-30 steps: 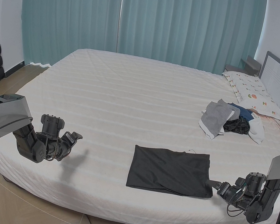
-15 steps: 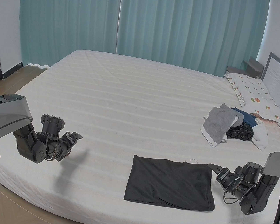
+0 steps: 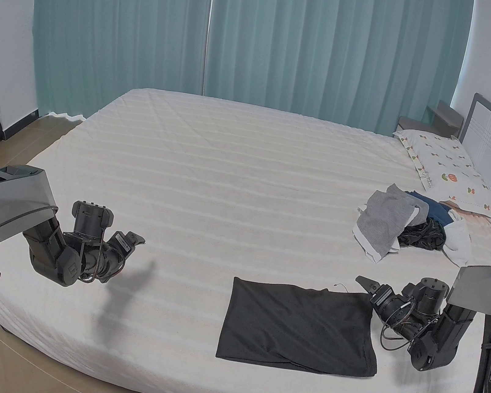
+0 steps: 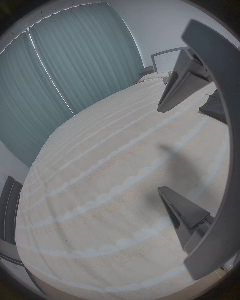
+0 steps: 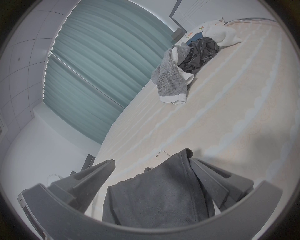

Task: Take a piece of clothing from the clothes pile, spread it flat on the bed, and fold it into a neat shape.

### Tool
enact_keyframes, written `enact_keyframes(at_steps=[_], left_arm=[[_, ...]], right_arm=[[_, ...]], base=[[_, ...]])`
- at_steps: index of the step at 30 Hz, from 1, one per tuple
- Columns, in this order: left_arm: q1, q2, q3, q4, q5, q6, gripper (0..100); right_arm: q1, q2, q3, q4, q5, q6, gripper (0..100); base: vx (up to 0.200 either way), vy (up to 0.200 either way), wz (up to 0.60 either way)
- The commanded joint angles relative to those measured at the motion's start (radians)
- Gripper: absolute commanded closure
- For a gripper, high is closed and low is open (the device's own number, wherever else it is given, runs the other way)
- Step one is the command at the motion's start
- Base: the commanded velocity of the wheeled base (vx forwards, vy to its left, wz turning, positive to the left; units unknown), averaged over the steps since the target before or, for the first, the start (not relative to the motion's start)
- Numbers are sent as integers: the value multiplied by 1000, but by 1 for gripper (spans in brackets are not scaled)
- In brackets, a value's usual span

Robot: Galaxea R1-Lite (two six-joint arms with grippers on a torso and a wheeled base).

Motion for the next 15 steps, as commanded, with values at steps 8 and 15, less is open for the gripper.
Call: enact_keyframes(at_steps=[8, 15], left_arm=[[-1, 1, 0, 0, 0, 0, 0], [1, 1, -1, 0, 0, 0, 0]], right_arm=[[3, 47, -17, -2, 0, -4, 0], [3, 57, -37, -2, -37, -6, 100]], base=[[0, 0, 0], [0, 0, 0]])
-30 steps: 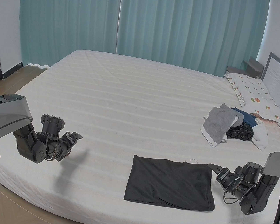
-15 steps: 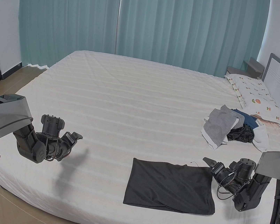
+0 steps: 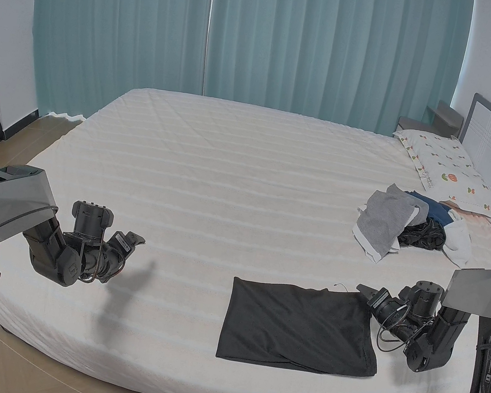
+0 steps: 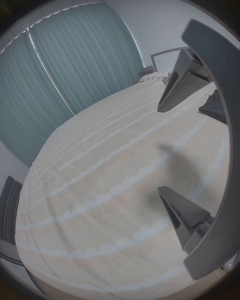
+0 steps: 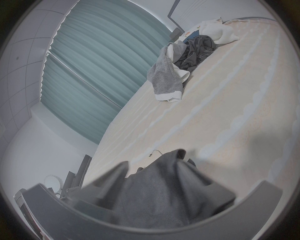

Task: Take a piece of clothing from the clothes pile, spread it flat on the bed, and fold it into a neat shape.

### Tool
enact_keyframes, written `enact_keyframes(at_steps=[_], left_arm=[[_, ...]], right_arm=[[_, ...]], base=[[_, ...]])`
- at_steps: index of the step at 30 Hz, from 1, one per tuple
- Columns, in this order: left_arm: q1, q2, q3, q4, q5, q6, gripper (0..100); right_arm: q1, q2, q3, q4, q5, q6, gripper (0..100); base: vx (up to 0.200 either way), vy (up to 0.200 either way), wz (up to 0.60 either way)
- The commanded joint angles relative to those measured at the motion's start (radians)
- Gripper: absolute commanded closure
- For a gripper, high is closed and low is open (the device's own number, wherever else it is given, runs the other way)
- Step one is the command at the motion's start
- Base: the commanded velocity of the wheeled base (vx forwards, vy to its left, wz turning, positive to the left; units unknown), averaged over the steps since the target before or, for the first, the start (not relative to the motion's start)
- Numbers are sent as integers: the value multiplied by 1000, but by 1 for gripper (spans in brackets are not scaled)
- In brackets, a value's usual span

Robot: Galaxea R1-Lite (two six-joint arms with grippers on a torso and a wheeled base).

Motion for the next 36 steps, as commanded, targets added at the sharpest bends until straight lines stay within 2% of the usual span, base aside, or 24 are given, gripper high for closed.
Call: enact_keyframes(at_steps=[1, 11, 17, 36], left_arm=[[-1, 1, -1, 0, 0, 0, 0], [-1, 3, -1, 0, 0, 0, 0], [-1, 3, -1, 1, 0, 0, 0], [-1, 3, -1, 1, 0, 0, 0]], right_arm=[[0, 12, -7, 0, -15, -2, 100], [-28, 11, -36, -2, -25, 4, 100], [-32, 23, -57, 0, -61, 4, 100], [-51, 32, -96, 9, -66, 35, 100]], base=[[0, 0, 0], [0, 0, 0], [0, 0, 0], [0, 0, 0]])
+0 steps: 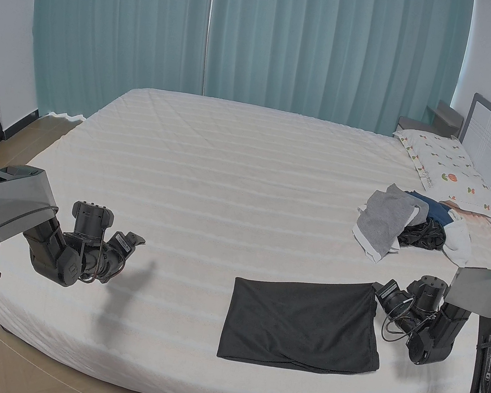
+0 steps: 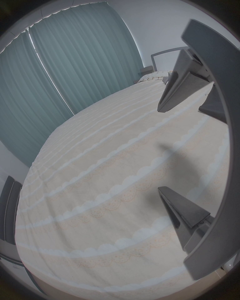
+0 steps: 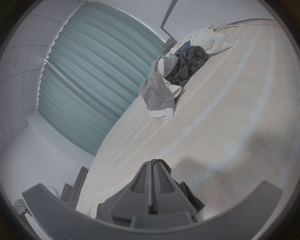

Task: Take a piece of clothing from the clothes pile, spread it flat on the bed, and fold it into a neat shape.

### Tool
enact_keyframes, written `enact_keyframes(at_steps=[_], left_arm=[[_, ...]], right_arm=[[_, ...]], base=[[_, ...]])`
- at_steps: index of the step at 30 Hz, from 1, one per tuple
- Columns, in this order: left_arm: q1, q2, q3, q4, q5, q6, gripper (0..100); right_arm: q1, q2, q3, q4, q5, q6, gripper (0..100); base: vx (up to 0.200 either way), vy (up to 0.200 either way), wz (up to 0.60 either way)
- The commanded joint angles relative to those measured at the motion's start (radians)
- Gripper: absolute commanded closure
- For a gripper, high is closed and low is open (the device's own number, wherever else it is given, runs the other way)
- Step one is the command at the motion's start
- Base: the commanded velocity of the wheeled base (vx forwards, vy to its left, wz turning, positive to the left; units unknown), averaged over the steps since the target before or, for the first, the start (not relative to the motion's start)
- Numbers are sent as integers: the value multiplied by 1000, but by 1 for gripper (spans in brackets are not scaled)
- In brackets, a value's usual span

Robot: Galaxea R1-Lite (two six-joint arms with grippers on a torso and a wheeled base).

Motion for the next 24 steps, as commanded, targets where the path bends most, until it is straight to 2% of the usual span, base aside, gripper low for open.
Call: enact_keyframes(at_steps=[1, 24], left_arm=[[0, 1, 0, 0, 0, 0, 0], [-2, 1, -2, 0, 0, 0, 0]], right_arm=[[0, 1, -3, 1, 0, 2, 100], [-13, 38, -62, 56, -26, 2, 100]], base=[[0, 0, 0], [0, 0, 0]])
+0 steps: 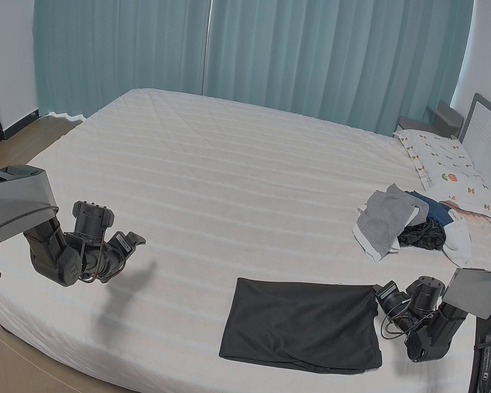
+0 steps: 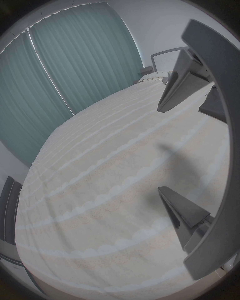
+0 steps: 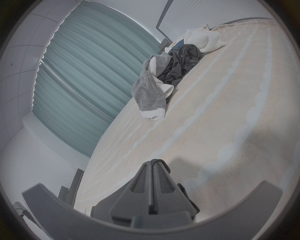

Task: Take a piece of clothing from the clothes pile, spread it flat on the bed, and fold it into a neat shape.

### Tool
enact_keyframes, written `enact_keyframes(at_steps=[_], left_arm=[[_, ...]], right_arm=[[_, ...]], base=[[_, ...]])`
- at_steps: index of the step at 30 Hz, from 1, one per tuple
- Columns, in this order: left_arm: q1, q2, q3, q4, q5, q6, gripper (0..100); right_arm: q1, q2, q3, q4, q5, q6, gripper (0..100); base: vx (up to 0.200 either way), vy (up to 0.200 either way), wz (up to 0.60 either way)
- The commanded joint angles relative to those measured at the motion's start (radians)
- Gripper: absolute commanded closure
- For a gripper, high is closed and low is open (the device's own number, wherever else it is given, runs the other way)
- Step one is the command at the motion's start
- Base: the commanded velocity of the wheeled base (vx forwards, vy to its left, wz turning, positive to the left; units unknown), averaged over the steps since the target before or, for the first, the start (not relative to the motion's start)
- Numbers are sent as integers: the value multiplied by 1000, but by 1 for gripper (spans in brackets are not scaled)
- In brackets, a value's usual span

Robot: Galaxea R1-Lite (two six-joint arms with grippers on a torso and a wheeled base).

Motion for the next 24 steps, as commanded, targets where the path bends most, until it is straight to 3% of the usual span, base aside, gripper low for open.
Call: enact_keyframes(at_steps=[1, 6, 7, 16, 20, 21, 24], left_arm=[[0, 1, 0, -1, 0, 0, 0], [0, 1, 0, -1, 0, 0, 0], [0, 1, 0, -1, 1, 0, 0], [0, 2, -2, 1, 6, 0, 0], [0, 2, -2, 1, 6, 1, 0], [0, 2, 0, 1, 6, 1, 0], [0, 2, 0, 1, 6, 1, 0]], right_arm=[[0, 2, -3, 1, 0, 1, 100], [0, 2, -3, 14, 0, -1, 100], [0, 2, -3, 18, 0, -1, 0], [-23, -123, 160, -3, 22, -7, 0], [-53, -196, 288, -14, 118, -61, 0], [-69, -215, 350, -16, 181, -98, 0], [-82, -245, 442, -16, 279, -176, 0]], base=[[0, 0, 0], [0, 0, 0], [0, 0, 0], [0, 0, 0], [0, 0, 0], [0, 0, 0], [0, 0, 0]])
